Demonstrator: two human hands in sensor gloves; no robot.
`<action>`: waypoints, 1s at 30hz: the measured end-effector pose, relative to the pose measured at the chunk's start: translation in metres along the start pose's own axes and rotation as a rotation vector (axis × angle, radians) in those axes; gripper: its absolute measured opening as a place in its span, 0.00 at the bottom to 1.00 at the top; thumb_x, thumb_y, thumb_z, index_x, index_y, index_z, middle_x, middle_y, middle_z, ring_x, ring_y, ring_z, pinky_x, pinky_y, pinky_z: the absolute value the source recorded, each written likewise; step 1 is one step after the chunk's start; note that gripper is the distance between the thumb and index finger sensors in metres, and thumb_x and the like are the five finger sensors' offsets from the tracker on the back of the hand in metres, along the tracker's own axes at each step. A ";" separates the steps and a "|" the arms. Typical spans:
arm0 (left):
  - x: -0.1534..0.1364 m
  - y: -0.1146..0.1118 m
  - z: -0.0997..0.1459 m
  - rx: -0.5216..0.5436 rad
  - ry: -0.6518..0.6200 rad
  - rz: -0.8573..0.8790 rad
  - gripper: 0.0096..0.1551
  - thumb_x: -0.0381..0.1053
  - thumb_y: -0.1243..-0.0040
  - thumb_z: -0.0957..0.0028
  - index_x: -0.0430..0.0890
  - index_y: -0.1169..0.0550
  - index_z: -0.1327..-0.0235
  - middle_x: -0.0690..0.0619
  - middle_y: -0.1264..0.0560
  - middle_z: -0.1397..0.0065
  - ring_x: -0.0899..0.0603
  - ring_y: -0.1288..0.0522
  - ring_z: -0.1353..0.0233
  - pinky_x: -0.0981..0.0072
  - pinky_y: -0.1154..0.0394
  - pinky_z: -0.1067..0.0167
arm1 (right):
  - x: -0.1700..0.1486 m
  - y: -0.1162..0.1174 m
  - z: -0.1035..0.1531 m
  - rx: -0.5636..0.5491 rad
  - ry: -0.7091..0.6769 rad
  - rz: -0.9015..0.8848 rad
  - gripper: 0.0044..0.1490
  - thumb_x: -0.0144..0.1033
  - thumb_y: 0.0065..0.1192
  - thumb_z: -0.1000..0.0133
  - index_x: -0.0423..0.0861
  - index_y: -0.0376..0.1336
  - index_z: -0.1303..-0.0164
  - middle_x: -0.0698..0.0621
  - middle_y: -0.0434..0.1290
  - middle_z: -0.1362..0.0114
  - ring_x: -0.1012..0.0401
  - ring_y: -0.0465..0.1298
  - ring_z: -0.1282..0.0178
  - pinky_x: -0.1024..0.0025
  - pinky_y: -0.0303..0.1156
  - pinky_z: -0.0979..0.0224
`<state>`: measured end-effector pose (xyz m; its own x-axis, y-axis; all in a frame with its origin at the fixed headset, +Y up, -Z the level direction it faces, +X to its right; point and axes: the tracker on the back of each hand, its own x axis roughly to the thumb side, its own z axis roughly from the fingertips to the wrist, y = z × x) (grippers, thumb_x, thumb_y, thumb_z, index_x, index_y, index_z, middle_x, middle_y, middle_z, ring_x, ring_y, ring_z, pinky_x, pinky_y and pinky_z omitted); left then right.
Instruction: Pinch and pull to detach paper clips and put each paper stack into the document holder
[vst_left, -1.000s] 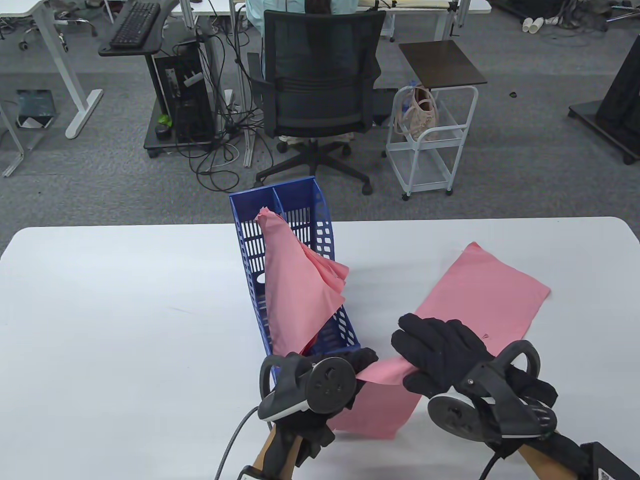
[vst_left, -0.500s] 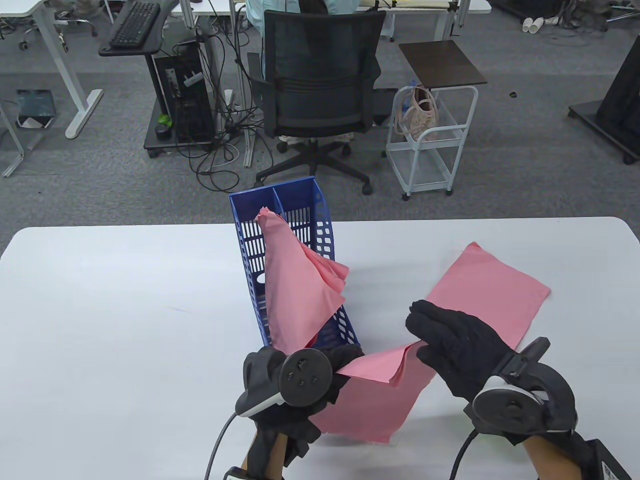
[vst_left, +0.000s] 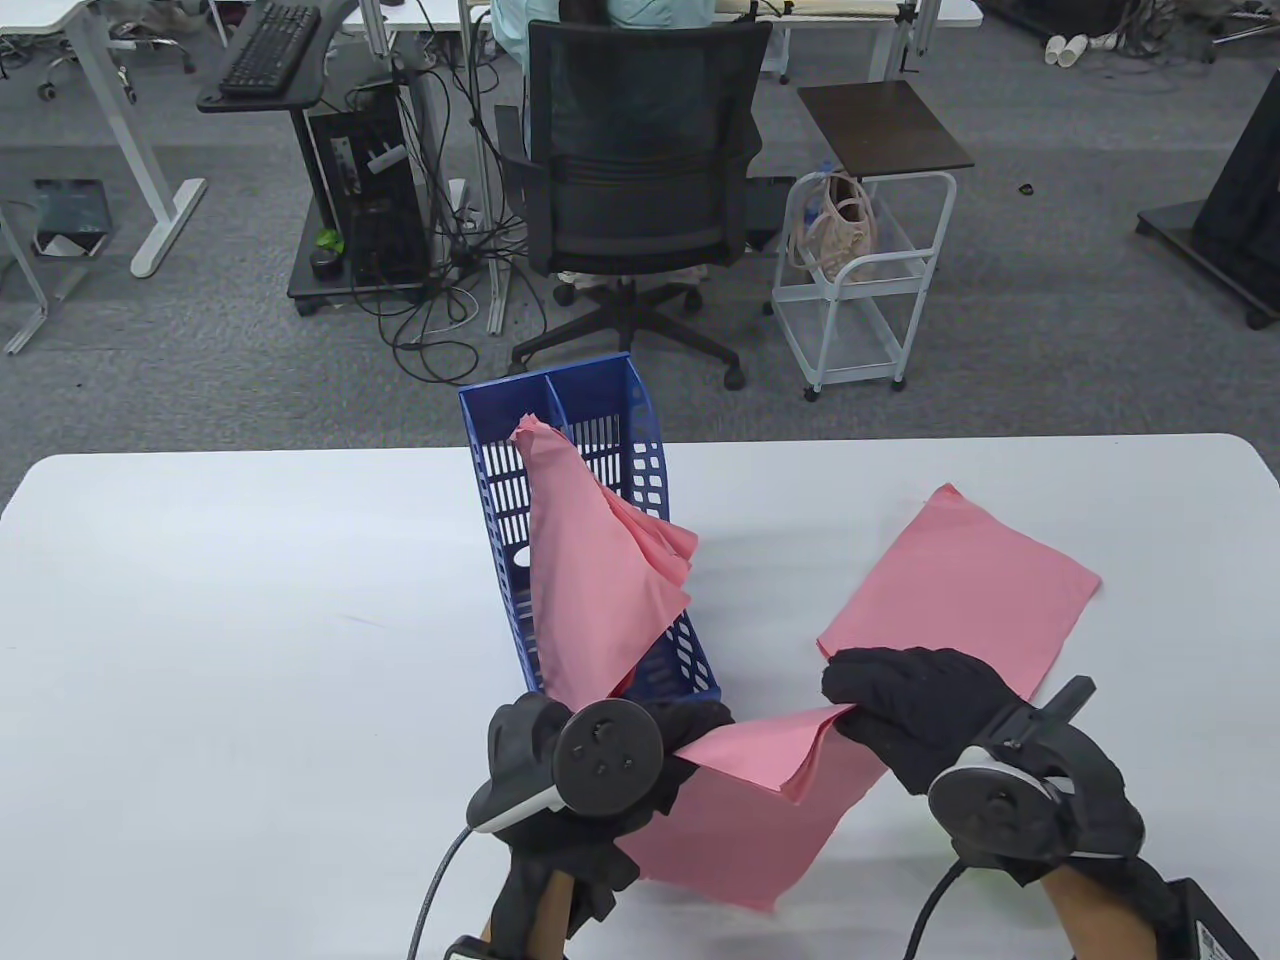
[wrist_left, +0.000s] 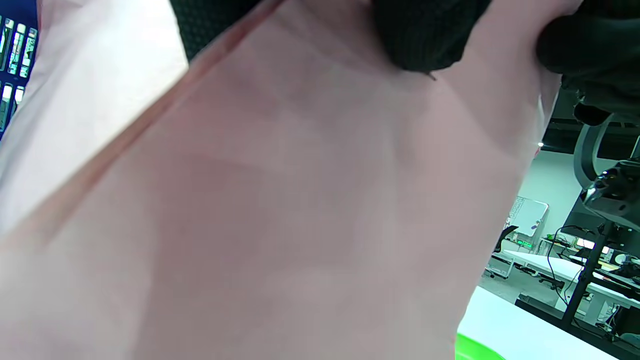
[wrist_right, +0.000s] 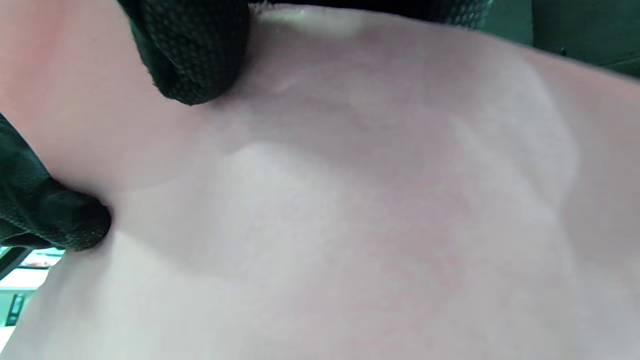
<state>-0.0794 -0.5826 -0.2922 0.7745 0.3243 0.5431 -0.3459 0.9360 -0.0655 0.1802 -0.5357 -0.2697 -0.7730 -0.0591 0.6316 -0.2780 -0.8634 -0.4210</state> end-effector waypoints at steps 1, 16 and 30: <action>0.000 0.000 0.000 -0.004 -0.003 0.002 0.23 0.52 0.46 0.42 0.54 0.20 0.35 0.52 0.14 0.41 0.46 0.12 0.45 0.56 0.17 0.45 | 0.000 0.000 0.000 0.001 0.000 0.001 0.21 0.45 0.59 0.41 0.54 0.67 0.39 0.51 0.78 0.34 0.58 0.83 0.44 0.65 0.77 0.36; -0.008 0.001 0.002 0.001 0.071 -0.052 0.23 0.52 0.46 0.42 0.52 0.20 0.35 0.52 0.14 0.42 0.47 0.11 0.46 0.59 0.16 0.46 | -0.026 -0.006 0.022 -0.017 0.158 0.055 0.21 0.43 0.57 0.40 0.53 0.67 0.38 0.49 0.77 0.33 0.56 0.83 0.42 0.63 0.76 0.35; -0.016 0.006 0.006 0.099 0.137 -0.066 0.24 0.52 0.47 0.40 0.49 0.21 0.34 0.51 0.14 0.42 0.47 0.12 0.47 0.59 0.16 0.47 | -0.101 0.075 0.108 0.408 0.580 0.038 0.23 0.40 0.53 0.38 0.50 0.66 0.34 0.45 0.74 0.28 0.51 0.80 0.37 0.57 0.73 0.31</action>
<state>-0.0972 -0.5830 -0.2959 0.8597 0.2850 0.4239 -0.3376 0.9398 0.0528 0.2989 -0.6490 -0.2951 -0.9885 0.0855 0.1249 -0.0967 -0.9915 -0.0865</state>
